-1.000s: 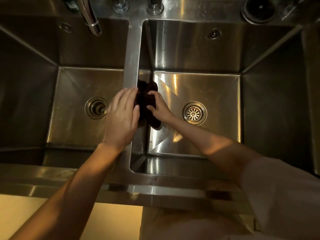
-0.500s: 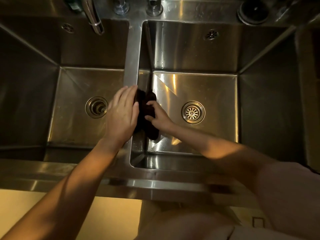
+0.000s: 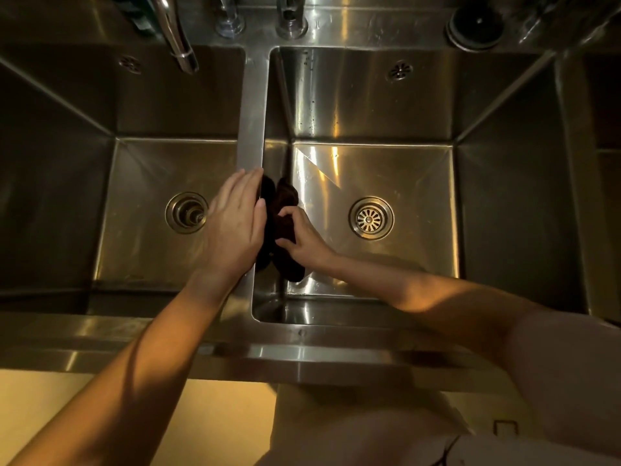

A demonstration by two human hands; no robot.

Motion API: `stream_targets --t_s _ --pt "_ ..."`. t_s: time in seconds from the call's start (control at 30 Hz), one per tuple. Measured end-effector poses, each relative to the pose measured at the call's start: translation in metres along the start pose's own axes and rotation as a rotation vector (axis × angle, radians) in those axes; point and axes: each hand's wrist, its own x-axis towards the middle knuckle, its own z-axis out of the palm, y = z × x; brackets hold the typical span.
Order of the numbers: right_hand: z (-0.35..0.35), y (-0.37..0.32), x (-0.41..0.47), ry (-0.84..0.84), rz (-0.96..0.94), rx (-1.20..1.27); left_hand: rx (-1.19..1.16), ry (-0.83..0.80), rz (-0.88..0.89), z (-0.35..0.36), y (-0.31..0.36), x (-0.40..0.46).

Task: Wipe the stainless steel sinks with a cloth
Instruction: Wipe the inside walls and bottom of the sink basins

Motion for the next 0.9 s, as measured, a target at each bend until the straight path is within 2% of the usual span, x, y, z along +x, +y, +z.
stream_targets --t_s 0.17,0.37,0.63,0.77,0.9 --pt "0.013 0.048 0.032 -0.092 0.163 -0.185 0.000 0.026 0.014 0.003 -0.003 0.002" --pt "0.017 0.055 0.035 -0.091 0.241 -0.159 0.028 0.019 0.030 0.003 -0.005 0.000" --pt "-0.007 -0.006 -0.017 -0.079 0.001 0.055 0.177 -0.030 0.079 -0.019 0.002 -0.031" --pt "-0.019 -0.038 -0.046 -0.096 -0.136 0.186 0.202 -0.024 -0.028 -0.024 0.007 -0.070" --pt "-0.019 -0.034 -0.043 -0.105 -0.173 0.105 0.146 -0.006 -0.102 -0.018 0.012 -0.101"
